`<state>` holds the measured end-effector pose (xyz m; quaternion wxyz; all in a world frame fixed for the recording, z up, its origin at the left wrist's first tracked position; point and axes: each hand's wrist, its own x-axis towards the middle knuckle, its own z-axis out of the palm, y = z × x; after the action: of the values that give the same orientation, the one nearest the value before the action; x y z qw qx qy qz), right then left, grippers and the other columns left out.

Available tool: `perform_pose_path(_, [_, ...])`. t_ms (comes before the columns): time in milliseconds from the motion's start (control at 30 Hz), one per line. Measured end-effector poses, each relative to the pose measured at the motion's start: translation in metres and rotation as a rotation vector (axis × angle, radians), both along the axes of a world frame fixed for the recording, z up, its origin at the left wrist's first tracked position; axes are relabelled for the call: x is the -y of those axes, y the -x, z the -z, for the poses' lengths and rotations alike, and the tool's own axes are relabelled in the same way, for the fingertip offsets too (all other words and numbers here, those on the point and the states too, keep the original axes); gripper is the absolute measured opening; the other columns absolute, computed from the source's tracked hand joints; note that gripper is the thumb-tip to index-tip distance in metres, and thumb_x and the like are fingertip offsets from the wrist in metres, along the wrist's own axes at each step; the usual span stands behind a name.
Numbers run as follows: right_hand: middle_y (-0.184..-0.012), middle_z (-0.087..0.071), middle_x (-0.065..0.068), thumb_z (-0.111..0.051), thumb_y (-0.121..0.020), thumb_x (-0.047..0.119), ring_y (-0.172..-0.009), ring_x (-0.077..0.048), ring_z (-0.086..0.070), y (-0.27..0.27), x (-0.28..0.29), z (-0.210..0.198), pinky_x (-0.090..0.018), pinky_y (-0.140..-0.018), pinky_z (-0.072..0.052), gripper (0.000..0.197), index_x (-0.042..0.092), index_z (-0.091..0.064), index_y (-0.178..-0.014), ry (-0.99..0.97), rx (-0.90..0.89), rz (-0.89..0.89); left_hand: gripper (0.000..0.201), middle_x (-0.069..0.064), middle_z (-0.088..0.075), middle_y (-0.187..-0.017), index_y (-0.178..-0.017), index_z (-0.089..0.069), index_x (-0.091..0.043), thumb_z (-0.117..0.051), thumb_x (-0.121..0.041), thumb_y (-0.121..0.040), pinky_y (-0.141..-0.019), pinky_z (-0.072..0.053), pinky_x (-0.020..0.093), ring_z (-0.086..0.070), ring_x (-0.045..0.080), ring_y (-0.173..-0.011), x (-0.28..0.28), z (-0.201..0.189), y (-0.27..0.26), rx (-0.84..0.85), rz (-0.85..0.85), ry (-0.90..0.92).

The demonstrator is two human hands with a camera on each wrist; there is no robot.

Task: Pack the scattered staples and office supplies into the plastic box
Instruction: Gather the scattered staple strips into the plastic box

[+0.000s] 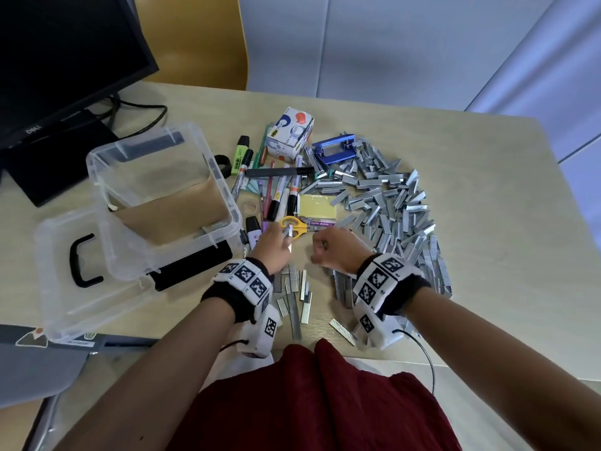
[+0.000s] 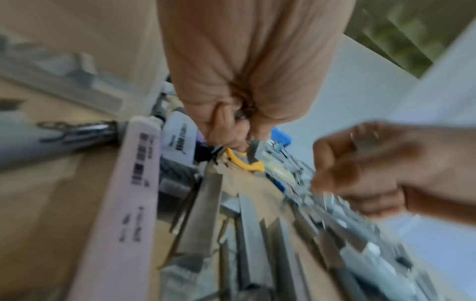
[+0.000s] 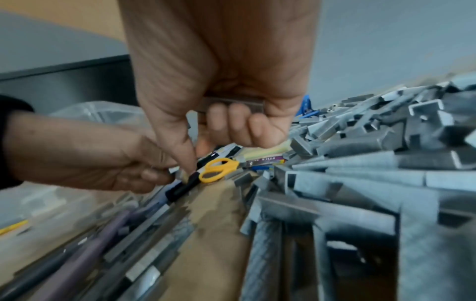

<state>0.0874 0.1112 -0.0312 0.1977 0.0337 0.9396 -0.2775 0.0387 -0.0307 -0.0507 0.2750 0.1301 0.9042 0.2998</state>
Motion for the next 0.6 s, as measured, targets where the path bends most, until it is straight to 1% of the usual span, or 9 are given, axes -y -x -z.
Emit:
perform_pose_path(33, [-0.076,-0.056,-0.001,-0.062,-0.081,0.016,-0.073,-0.017,-0.052,0.0,0.001,0.001,-0.03,-0.073,-0.046,0.019,0.016,-0.05,-0.066,-0.036,-0.006,-0.057,0.022,0.018,-0.05,-0.098,-0.115,-0.039,0.001,-0.033,-0.013,-0.1,-0.072,-0.033,0.03,-0.051,0.032,-0.097,0.002,-0.001,0.001,0.056,-0.076,-0.049])
perform_pose_path(100, [-0.089,-0.06,0.002,-0.061,-0.082,0.014,-0.087,-0.017,-0.057,-0.001,0.005,0.002,-0.031,-0.081,-0.048,0.003,0.016,-0.062,-0.084,-0.046,0.019,-0.157,0.013,0.008,-0.054,-0.084,-0.107,-0.039,-0.008,-0.033,-0.017,-0.1,-0.072,-0.033,0.027,-0.05,0.027,-0.084,0.008,-0.002,0.001,0.141,-0.197,-0.171])
perform_pose_path(167, [-0.104,-0.061,0.004,-0.06,-0.083,0.011,-0.096,-0.015,-0.056,-0.002,0.009,0.005,-0.034,-0.089,-0.047,0.023,0.021,-0.064,-0.104,-0.078,0.073,-0.287,0.011,0.002,-0.048,-0.071,-0.093,-0.039,-0.014,-0.032,-0.018,-0.101,-0.064,-0.035,0.025,-0.044,0.02,-0.066,0.012,-0.003,0.001,0.228,-0.322,-0.346])
perform_pose_path(200, [-0.108,-0.062,0.003,-0.059,-0.083,0.009,-0.099,-0.016,-0.056,-0.003,0.012,0.005,-0.035,-0.09,-0.047,0.028,0.022,-0.063,-0.108,-0.11,0.087,-0.341,0.018,0.001,-0.044,-0.068,-0.085,-0.038,-0.015,-0.031,-0.017,-0.101,-0.054,-0.035,0.023,-0.041,0.015,-0.056,0.013,-0.004,0.001,0.283,-0.381,-0.432])
perform_pose_path(267, [-0.108,-0.061,-0.001,-0.058,-0.083,0.008,-0.099,-0.02,-0.056,-0.003,0.016,0.008,-0.039,-0.09,-0.049,0.028,0.021,-0.062,-0.108,-0.169,0.06,-0.405,0.026,0.002,-0.037,-0.065,-0.076,-0.037,-0.014,-0.031,-0.013,-0.102,-0.038,-0.027,0.014,-0.037,0.004,-0.039,0.013,-0.008,-0.001,0.362,-0.451,-0.553])
perform_pose_path(300, [-0.107,-0.061,-0.002,-0.059,-0.084,0.009,-0.098,-0.021,-0.056,-0.003,0.018,0.011,-0.04,-0.089,-0.049,0.026,0.02,-0.063,-0.107,-0.185,0.037,-0.417,0.028,0.002,-0.036,-0.064,-0.075,-0.038,-0.013,-0.031,-0.012,-0.102,-0.036,-0.025,0.013,-0.036,0.002,-0.037,0.013,-0.012,-0.002,0.387,-0.459,-0.585])
perform_pose_path(400, [-0.107,-0.058,-0.004,-0.058,-0.087,0.015,-0.098,-0.022,-0.056,-0.001,0.018,0.014,-0.038,-0.087,-0.051,0.023,0.017,-0.064,-0.108,-0.212,0.015,-0.427,0.03,0.004,-0.043,-0.064,-0.073,-0.042,-0.01,-0.033,-0.008,-0.101,-0.042,-0.026,0.015,-0.039,0.009,-0.052,0.013,-0.025,-0.004,0.461,-0.452,-0.678])
perform_pose_path(467, [-0.107,-0.057,-0.005,-0.056,-0.089,0.017,-0.099,-0.022,-0.055,0.0,0.014,0.015,-0.034,-0.087,-0.049,0.021,0.014,-0.063,-0.108,-0.196,0.006,-0.407,0.029,0.004,-0.053,-0.063,-0.073,-0.043,-0.009,-0.034,-0.005,-0.1,-0.042,-0.03,0.014,-0.044,0.009,-0.052,0.013,-0.032,-0.004,0.537,-0.467,-0.774])
perform_pose_path(600, [-0.101,-0.057,-0.004,-0.056,-0.089,0.014,-0.091,-0.014,-0.051,0.002,0.003,0.009,-0.025,-0.086,-0.041,0.011,0.007,-0.063,-0.095,0.005,-0.024,-0.116,0.025,0.008,-0.059,-0.066,-0.078,-0.046,-0.007,-0.034,-0.003,-0.099,-0.038,-0.033,0.013,-0.046,0.004,-0.039,0.014,-0.045,-0.001,0.64,-0.5,-0.953])
